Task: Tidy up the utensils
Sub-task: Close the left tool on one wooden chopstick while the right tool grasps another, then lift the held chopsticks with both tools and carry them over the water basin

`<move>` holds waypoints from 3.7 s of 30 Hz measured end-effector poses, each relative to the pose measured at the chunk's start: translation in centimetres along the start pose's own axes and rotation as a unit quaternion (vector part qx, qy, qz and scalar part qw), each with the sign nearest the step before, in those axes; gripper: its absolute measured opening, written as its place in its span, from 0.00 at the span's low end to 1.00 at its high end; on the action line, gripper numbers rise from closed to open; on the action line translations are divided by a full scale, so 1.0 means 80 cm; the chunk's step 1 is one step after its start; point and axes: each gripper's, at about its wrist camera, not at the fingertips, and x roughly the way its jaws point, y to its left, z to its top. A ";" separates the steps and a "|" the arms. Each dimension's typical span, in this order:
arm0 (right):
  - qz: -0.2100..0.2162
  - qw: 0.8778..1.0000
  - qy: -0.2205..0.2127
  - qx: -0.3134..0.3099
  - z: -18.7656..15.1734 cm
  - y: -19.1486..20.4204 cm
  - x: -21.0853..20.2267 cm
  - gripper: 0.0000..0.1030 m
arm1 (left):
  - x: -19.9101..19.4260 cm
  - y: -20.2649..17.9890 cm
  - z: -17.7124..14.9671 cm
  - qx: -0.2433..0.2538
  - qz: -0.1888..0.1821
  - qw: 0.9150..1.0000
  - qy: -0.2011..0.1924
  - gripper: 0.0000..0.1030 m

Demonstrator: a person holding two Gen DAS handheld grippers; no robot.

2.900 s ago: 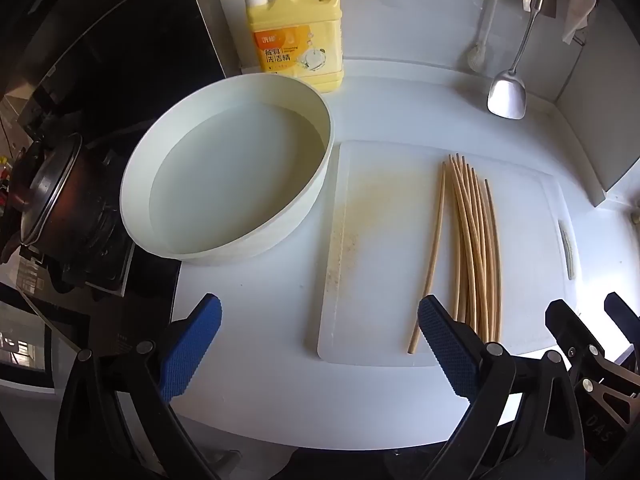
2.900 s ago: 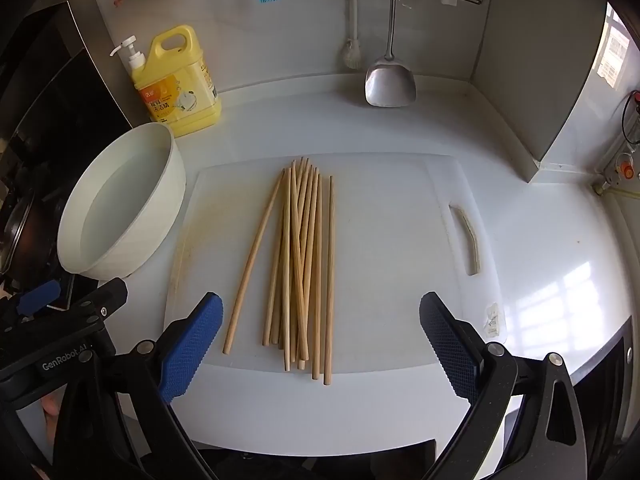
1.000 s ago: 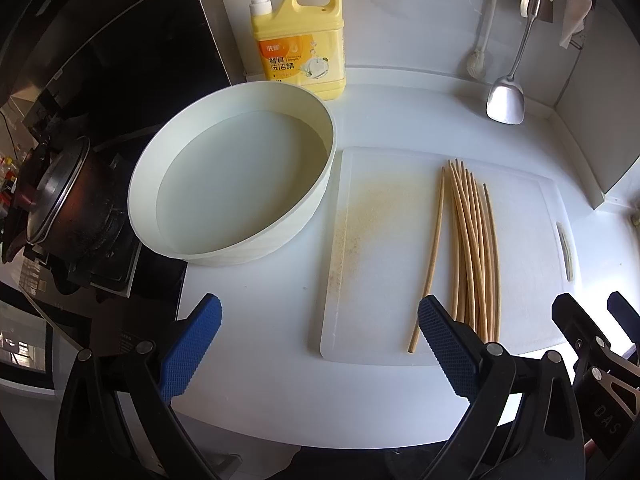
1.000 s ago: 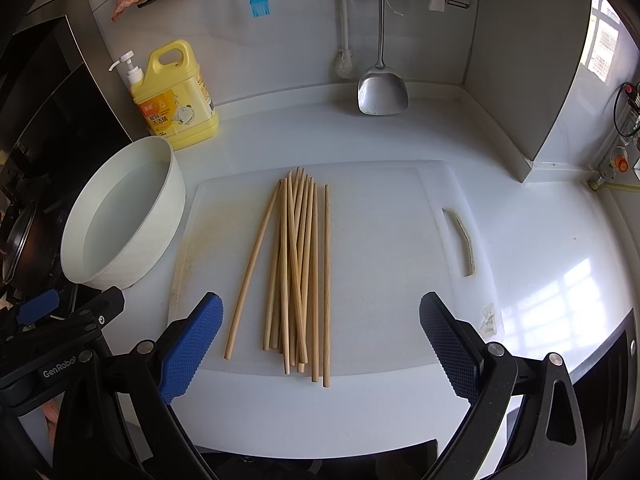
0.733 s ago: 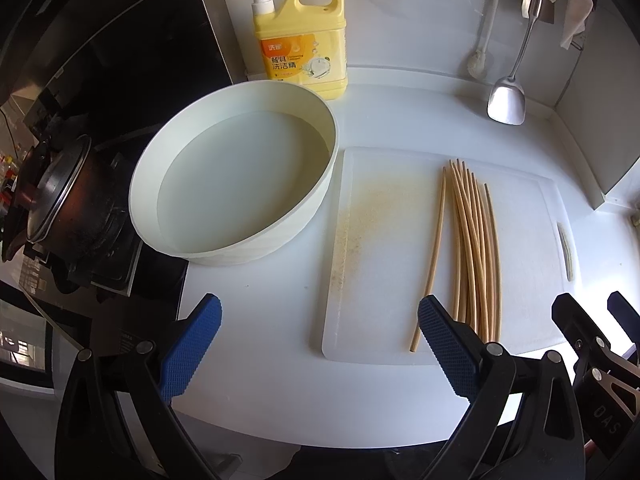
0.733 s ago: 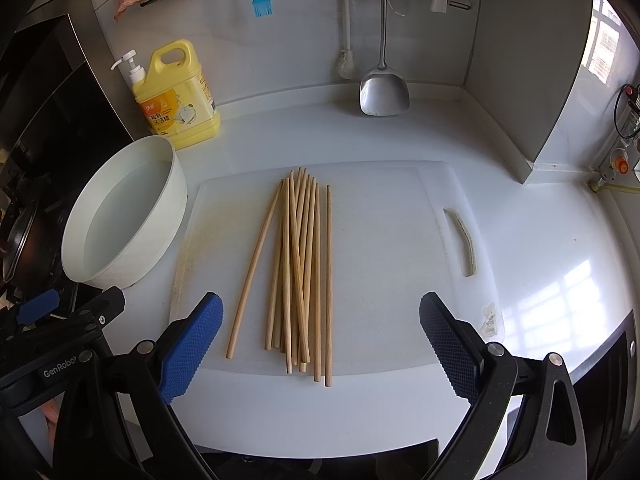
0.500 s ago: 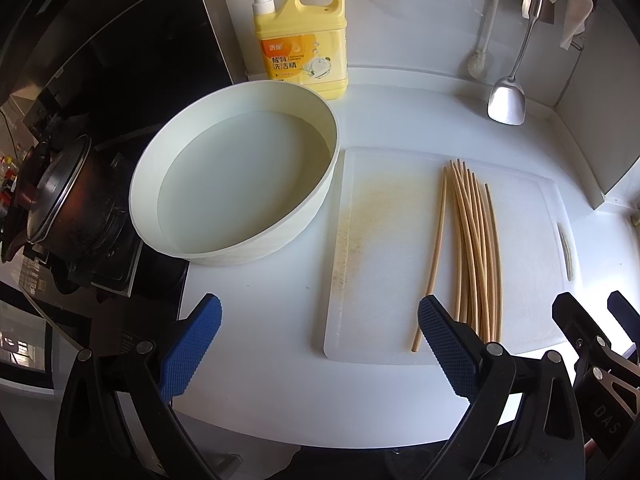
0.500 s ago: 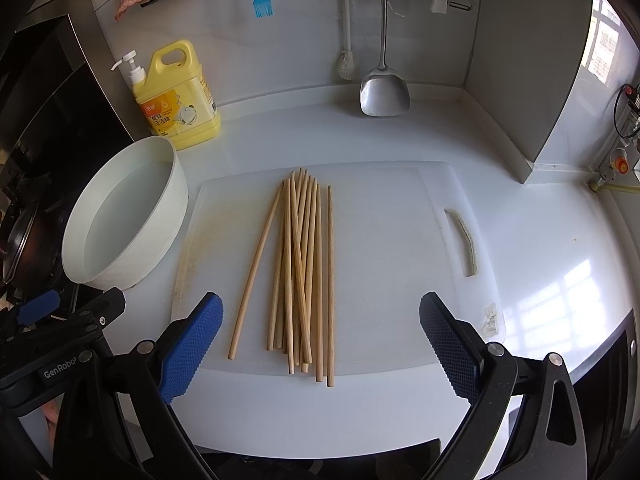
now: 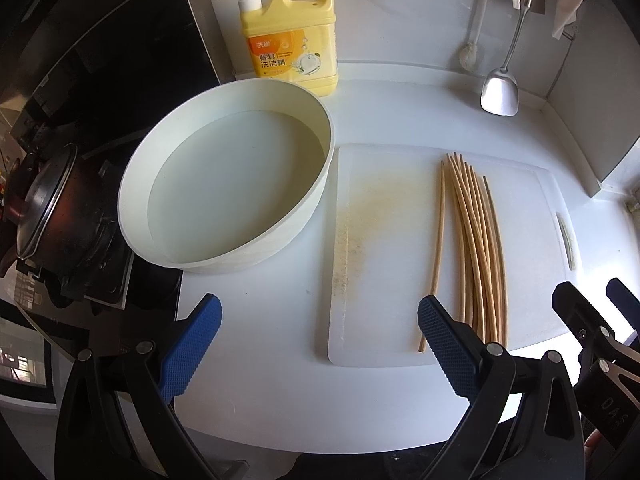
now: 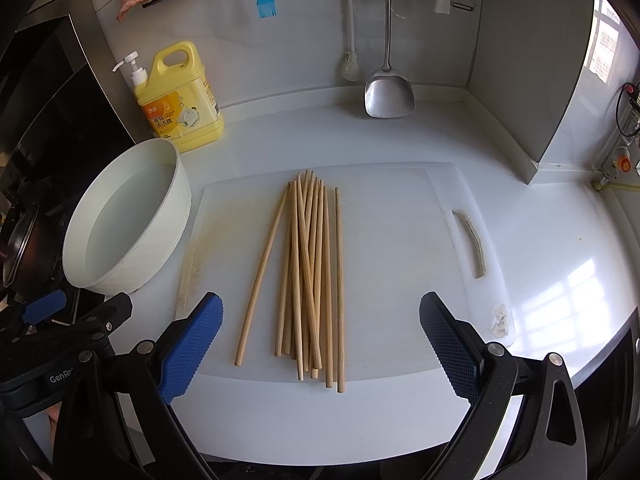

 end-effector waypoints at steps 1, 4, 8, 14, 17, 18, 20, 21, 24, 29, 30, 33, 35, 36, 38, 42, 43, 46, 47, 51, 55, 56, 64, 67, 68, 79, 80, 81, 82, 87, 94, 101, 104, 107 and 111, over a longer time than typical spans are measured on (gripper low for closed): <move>0.004 1.000 -0.002 -0.001 -0.001 0.001 0.002 0.92 | 0.004 -0.001 0.000 0.005 -0.004 1.000 -0.001 0.94; 0.018 1.000 -0.013 0.001 -0.007 0.001 0.009 0.92 | 0.016 -0.004 -0.002 0.016 -0.018 1.000 -0.005 0.94; 0.020 0.999 -0.017 0.023 -0.020 -0.014 0.029 0.92 | 0.035 -0.014 -0.005 0.030 -0.032 0.999 -0.015 0.94; 0.006 0.999 -0.025 0.027 -0.036 -0.047 0.054 0.91 | 0.057 -0.034 -0.016 0.038 -0.037 0.998 -0.029 0.94; 0.005 1.000 -0.027 -0.001 -0.041 -0.057 0.066 0.91 | 0.068 -0.042 -0.023 0.029 -0.030 0.998 -0.037 0.94; 0.008 1.000 -0.026 -0.008 -0.042 -0.060 0.072 0.91 | 0.072 -0.046 -0.025 0.026 -0.029 0.999 -0.036 0.94; 0.021 0.999 -0.022 -0.017 -0.045 -0.067 0.086 0.91 | 0.079 -0.054 -0.029 0.023 -0.035 0.998 -0.039 0.94; 0.033 0.999 -0.021 -0.021 -0.045 -0.069 0.091 0.91 | 0.079 -0.056 -0.032 0.020 -0.038 0.998 -0.045 0.94; 0.051 0.998 -0.026 -0.025 -0.050 -0.074 0.101 0.91 | 0.082 -0.069 -0.035 0.026 -0.044 0.996 -0.066 0.94; 0.034 0.998 -0.034 -0.030 -0.055 -0.078 0.116 0.91 | 0.092 -0.084 -0.033 0.040 -0.036 0.994 -0.094 0.94; 0.029 0.999 -0.035 -0.029 -0.055 -0.078 0.120 0.91 | 0.095 -0.084 -0.032 0.040 -0.037 0.994 -0.098 0.94; 0.021 0.999 -0.033 -0.016 -0.050 -0.081 0.132 0.91 | 0.108 -0.083 -0.029 0.041 -0.044 0.993 -0.099 0.94; 0.009 0.999 -0.039 -0.010 -0.047 -0.081 0.136 0.91 | 0.115 -0.082 -0.029 0.039 -0.053 0.993 -0.098 0.94; 0.001 0.999 -0.041 -0.010 -0.046 -0.080 0.139 0.91 | 0.118 -0.082 -0.029 0.039 -0.057 0.993 -0.100 0.94; -0.007 0.999 -0.043 -0.011 -0.045 -0.077 0.145 0.91 | 0.122 -0.082 -0.032 0.039 -0.058 0.992 -0.105 0.94; -0.020 0.999 -0.044 -0.010 -0.043 -0.073 0.153 0.91 | 0.127 -0.081 -0.032 0.036 -0.065 0.992 -0.103 0.94; -0.024 0.999 -0.044 -0.010 -0.042 -0.072 0.154 0.91 | 0.127 -0.080 -0.032 0.035 -0.067 0.992 -0.103 0.94; -0.036 0.998 -0.045 -0.018 -0.041 -0.068 0.154 0.91 | 0.128 -0.081 -0.033 0.038 -0.068 0.991 -0.106 0.94; -0.039 0.998 -0.043 -0.020 -0.041 -0.067 0.155 0.91 | 0.129 -0.081 -0.033 0.039 -0.067 0.991 -0.107 0.94; -0.051 0.998 -0.037 -0.028 -0.041 -0.061 0.160 0.91 | 0.131 -0.081 -0.034 0.038 -0.069 0.991 -0.108 0.94; -0.068 0.996 -0.039 -0.046 -0.042 -0.056 0.162 0.91 | 0.134 -0.082 -0.034 0.036 -0.066 0.991 -0.107 0.94; -0.073 0.995 -0.041 -0.050 -0.042 -0.056 0.162 0.91 | 0.134 -0.082 -0.033 0.034 -0.066 0.992 -0.107 0.94; -0.090 0.993 -0.053 -0.056 -0.033 -0.078 0.162 0.91 | 0.145 -0.089 -0.027 0.030 -0.055 0.993 -0.102 0.94; -0.086 0.992 -0.061 -0.068 -0.031 -0.075 0.164 0.91 | 0.150 -0.094 -0.024 0.025 -0.055 0.994 -0.095 0.94; -0.085 0.992 -0.063 -0.070 -0.031 -0.074 0.164 0.91 | 0.151 -0.096 -0.024 0.024 -0.055 0.994 -0.096 0.94; -0.054 0.993 -0.075 -0.075 -0.026 -0.077 0.168 0.89 | 0.148 -0.112 -0.020 0.036 -0.069 0.990 -0.119 0.73; -0.051 0.993 -0.075 -0.076 -0.025 -0.077 0.168 0.89 | 0.147 -0.114 -0.020 0.037 -0.073 0.989 -0.119 0.70; -0.045 0.993 -0.075 -0.077 -0.023 -0.077 0.169 0.83 | 0.146 -0.116 -0.019 0.039 -0.077 0.989 -0.119 0.65; -0.036 0.993 -0.075 -0.078 -0.022 -0.076 0.170 0.80 | 0.146 -0.118 -0.019 0.042 -0.078 0.989 -0.119 0.61; -0.015 0.992 -0.083 -0.095 -0.021 -0.066 0.170 0.58 | 0.143 -0.125 -0.018 0.051 -0.084 0.987 -0.124 0.36; 0.008 0.989 -0.084 -0.118 -0.026 -0.055 0.168 0.26 | 0.140 -0.128 -0.020 0.056 -0.092 0.987 -0.122 0.08; 0.015 0.990 -0.084 -0.113 -0.029 -0.056 0.166 0.06 | 0.138 -0.123 -0.022 0.046 -0.100 0.988 -0.111 0.07; 0.027 0.991 -0.080 -0.101 -0.028 -0.060 0.165 0.06 | 0.138 -0.117 -0.023 0.035 -0.111 0.988 -0.103 0.07; 0.038 0.993 -0.075 -0.087 -0.028 -0.066 0.162 0.06 | 0.137 -0.112 -0.023 0.028 -0.117 0.988 -0.097 0.07; 0.047 0.992 -0.079 -0.084 -0.026 -0.066 0.151 0.06 | 0.126 -0.105 -0.022 0.017 -0.125 0.987 -0.099 0.07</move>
